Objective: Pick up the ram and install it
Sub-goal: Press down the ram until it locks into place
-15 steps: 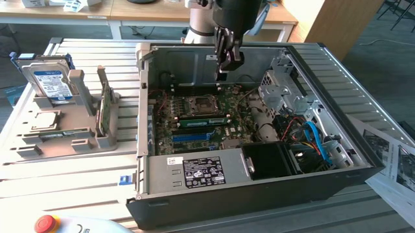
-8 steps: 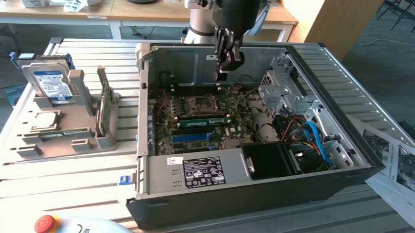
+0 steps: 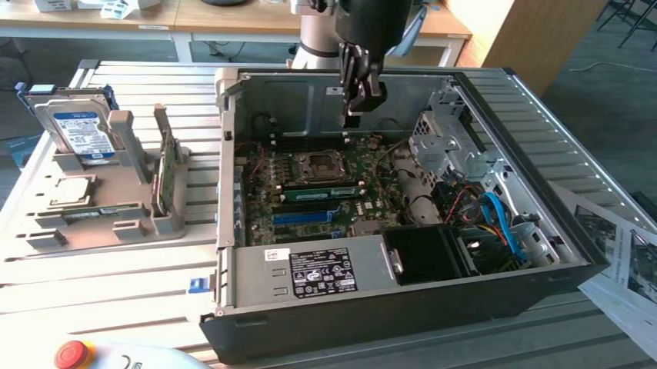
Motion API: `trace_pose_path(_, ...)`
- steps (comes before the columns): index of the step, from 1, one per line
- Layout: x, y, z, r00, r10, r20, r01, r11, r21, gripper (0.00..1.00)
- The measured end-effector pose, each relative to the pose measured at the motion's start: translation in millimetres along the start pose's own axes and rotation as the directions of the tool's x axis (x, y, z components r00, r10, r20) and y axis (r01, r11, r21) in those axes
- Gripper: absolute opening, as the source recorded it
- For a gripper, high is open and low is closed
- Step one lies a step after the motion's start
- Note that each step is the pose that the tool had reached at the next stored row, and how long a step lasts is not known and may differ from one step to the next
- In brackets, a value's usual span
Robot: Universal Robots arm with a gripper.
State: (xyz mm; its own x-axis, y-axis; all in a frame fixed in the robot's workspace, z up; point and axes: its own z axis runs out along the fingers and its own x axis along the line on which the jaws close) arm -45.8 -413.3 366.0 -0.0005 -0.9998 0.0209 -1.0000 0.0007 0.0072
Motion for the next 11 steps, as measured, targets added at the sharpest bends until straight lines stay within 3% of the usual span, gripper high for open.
trace_pose_path(11, 0.0, 0.1, 0.0, 1.0000, 0.000, -0.0001, 0.000, 1.0000, 0.0000, 0.11)
